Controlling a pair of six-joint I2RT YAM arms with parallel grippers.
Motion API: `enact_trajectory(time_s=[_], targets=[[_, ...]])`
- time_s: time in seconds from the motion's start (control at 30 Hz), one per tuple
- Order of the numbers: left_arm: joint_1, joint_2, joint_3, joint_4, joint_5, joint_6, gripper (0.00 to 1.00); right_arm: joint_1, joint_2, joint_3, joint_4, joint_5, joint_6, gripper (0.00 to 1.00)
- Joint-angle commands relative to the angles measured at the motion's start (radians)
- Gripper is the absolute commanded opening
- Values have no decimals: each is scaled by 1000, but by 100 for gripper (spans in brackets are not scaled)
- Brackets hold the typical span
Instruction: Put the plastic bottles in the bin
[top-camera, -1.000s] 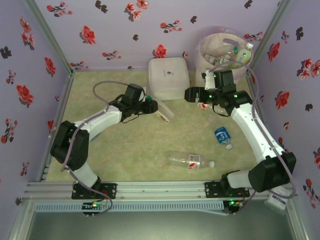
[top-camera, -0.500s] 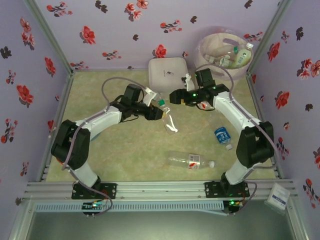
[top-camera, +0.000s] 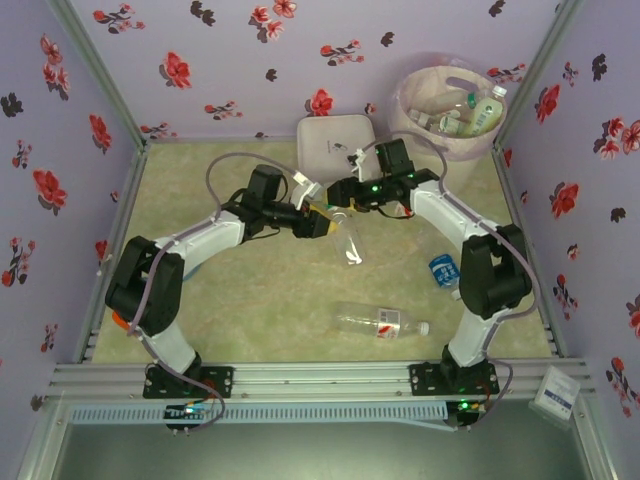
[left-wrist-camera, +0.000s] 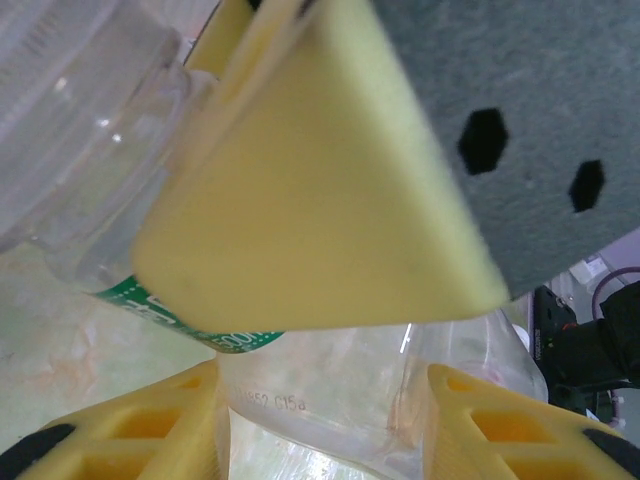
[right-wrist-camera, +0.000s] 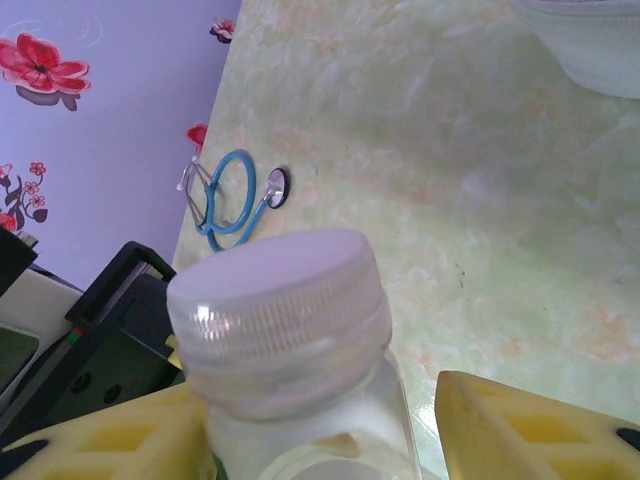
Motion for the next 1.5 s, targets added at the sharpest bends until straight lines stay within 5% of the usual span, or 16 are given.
enact_trajectory(time_s=[0.0,0.2,0.4,0.67,1.03,1.17,1.47], targets=[[0,-8,31,26,48,11,45,2,23,70,-25,-8,-38,57],[1,-5,43,-3,-1,12,57,-9,-41,66,7,35,-17,35],[14,-53,24,-10,-67,-25,99,-65,-131,170,-118,137,-62,27],[22,-150,-40,47,-227,-131,100,-200,-277,387,-189,466,-110,14],[-5,-173,-49,-35,-482,-200,100,-269,-227,520,236,986,-195,0],[-25,-198,-30,-142,-588,-144,100,-268,-102,580,348,1059,-268,0],[-66,-251,-22,-245,-622,-54,99,-271,232,908,162,1033,-245,0]])
